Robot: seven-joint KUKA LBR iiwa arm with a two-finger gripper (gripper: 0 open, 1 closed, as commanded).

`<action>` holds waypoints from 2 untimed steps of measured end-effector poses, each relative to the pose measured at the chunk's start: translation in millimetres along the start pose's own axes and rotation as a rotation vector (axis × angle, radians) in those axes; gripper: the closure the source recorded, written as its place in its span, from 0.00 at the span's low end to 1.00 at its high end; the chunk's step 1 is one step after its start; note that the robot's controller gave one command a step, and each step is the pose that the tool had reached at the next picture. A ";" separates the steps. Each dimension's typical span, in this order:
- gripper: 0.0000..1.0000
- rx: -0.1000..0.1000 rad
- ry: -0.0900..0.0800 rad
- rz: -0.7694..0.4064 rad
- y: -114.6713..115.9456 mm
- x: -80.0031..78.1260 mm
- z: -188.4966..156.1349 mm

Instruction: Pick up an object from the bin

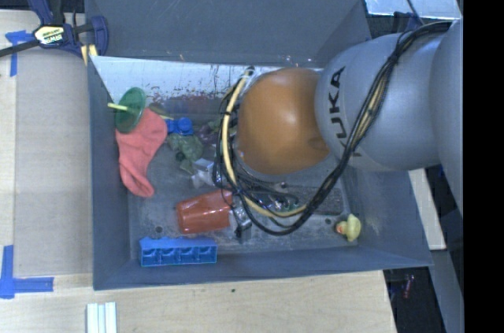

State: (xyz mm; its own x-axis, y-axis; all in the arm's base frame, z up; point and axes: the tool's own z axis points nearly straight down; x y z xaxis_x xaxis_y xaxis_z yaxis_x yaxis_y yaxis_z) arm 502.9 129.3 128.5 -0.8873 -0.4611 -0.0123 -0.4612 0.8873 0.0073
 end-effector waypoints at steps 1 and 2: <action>0.00 0.001 -0.002 0.279 -8.8 -2.9 21.2; 1.00 0.000 -0.010 0.246 -46.5 -7.7 54.8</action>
Offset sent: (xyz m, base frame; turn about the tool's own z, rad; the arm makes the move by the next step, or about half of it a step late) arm 0.0271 -0.0382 -0.0585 0.2456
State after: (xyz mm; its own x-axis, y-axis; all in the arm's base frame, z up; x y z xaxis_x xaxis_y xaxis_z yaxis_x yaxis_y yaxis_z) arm 531.6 92.3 73.5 -0.9727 -0.2312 -0.0198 -0.2314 0.9728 0.0111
